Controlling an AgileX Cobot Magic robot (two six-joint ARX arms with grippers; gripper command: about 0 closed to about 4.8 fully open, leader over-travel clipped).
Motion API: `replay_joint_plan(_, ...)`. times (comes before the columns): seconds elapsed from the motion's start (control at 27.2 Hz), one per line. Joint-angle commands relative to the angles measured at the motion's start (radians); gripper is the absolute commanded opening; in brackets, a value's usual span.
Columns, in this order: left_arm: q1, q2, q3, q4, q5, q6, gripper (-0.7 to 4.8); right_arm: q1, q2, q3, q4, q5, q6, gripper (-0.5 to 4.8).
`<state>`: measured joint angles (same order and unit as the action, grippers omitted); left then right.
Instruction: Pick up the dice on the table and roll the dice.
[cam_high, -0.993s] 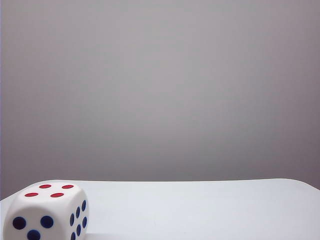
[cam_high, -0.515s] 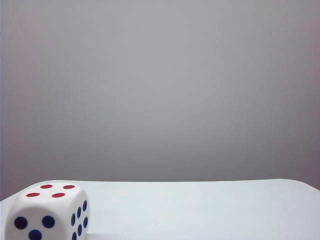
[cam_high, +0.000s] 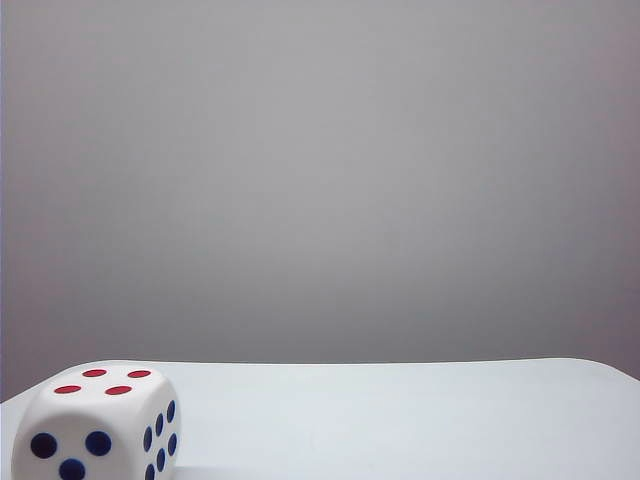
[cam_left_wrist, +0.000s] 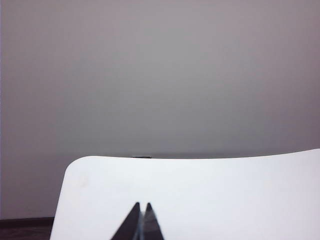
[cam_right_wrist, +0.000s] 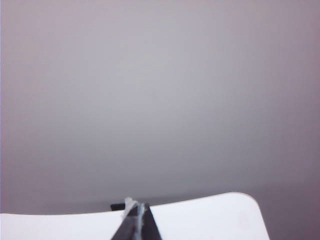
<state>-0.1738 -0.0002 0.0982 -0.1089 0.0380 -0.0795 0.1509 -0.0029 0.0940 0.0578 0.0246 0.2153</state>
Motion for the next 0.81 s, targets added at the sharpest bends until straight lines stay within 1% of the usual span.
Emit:
replay_joint_plan(0.04,0.0,0.001,-0.011,0.01,-0.019,0.031,-0.05,-0.002,0.002,-0.029,0.003,0.003,-0.037,-0.03)
replay_joint_plan(0.15,0.0,0.001,-0.039,0.021,-0.019,0.046,-0.05,0.001,0.002,-0.095,0.003,0.003,-0.02,-0.03)
replay_joint_plan(0.22,0.0,0.001,-0.068,0.031,-0.051,0.047,-0.04,0.0,0.006,-0.093,-0.042,0.037,-0.023,-0.01)
replay_joint_plan(0.26,0.0,0.001,-0.09,0.037,-0.068,0.046,0.0,0.0,0.005,-0.093,-0.046,0.067,-0.023,0.0)
replay_joint_plan(0.33,0.0,0.001,-0.092,-0.027,-0.087,0.051,0.0,0.0,0.005,-0.093,-0.064,0.113,-0.025,0.0)
replay_joint_plan(0.37,0.0,0.001,-0.092,-0.048,-0.087,0.064,0.0,0.0,0.005,-0.093,-0.094,0.16,-0.024,0.0)
replay_joint_plan(0.44,0.0,0.001,-0.092,-0.06,-0.1,0.063,-0.01,0.0,0.005,-0.093,-0.158,0.195,-0.011,0.0)
replay_joint_plan(0.51,0.0,0.001,-0.092,-0.071,-0.119,0.062,-0.01,0.001,0.005,-0.093,-0.226,0.202,0.009,0.0)
replay_joint_plan(0.59,0.0,0.001,-0.092,-0.069,-0.126,0.064,-0.01,0.001,0.012,-0.093,-0.222,0.178,0.009,0.24)
replay_joint_plan(0.7,0.0,0.001,-0.092,-0.069,-0.125,0.064,-0.01,0.002,0.012,-0.093,-0.222,0.175,0.007,0.35)
replay_joint_plan(0.81,-0.001,0.001,-0.092,-0.069,-0.124,0.064,-0.01,0.002,0.012,-0.093,-0.221,0.176,0.002,0.36)
